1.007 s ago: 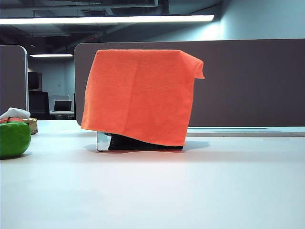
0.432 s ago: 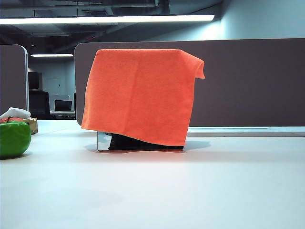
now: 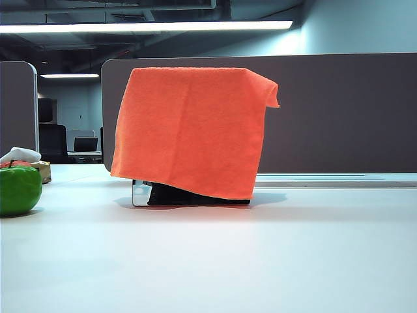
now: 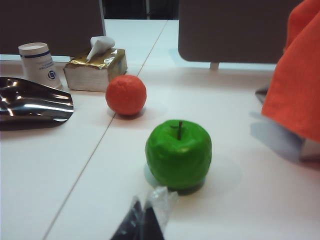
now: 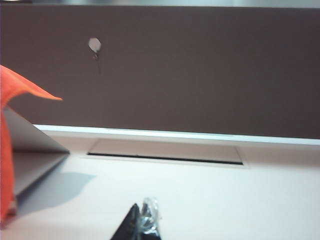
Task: Pick up the cloth from the table and use it to cover the mirror.
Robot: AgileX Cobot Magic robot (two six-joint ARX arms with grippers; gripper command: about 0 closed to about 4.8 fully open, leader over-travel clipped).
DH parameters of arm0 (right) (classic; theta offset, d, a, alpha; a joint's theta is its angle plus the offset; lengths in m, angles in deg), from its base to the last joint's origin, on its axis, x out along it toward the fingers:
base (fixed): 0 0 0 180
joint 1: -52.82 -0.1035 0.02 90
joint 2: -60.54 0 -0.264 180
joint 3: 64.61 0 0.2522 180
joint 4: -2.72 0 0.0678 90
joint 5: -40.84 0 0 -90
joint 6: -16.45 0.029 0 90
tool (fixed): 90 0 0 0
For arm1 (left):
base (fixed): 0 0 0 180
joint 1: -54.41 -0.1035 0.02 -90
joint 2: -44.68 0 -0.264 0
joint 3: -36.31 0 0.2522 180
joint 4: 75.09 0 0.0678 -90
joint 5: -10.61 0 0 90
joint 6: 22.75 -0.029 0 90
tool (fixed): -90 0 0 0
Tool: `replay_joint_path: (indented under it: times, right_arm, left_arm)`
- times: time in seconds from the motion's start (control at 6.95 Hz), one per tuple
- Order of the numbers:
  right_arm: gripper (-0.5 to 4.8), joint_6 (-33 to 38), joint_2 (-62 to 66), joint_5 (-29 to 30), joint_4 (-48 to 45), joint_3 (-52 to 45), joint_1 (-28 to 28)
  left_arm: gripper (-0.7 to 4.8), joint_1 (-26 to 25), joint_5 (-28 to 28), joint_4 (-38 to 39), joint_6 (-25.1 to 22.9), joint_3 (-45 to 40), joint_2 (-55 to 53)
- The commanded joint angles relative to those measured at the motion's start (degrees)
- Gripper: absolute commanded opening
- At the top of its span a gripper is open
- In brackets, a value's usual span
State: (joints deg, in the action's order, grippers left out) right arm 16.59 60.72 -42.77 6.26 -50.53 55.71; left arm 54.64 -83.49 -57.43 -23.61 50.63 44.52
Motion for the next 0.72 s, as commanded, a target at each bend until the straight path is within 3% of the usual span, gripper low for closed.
replay_joint_path:
  times: [0.14,0.29,0.43,0.72]
  right_arm:
    - [-0.06,1.62,-0.04,6.58,-4.55,-0.24,-0.04]
    - [-0.06,1.62,-0.04,6.58,-4.5,-0.24,-0.09]
    - [-0.06,1.01,-0.04,6.21,-3.41,-0.24,-3.5]
    - [-0.06,-0.44,-0.04,-0.92,-1.62,-0.24,-8.92]
  left_arm:
    - [-0.06,-10.62,13.35,-1.44,4.55,0.07,-0.04]
    - [-0.06,-8.85,13.14,-0.81,4.48,0.07,-0.04]
    - [-0.06,-1.97,10.36,-0.94,2.78,0.09,-0.04]
    - [-0.06,1.66,7.76,-0.94,2.73,0.07,-0.04]
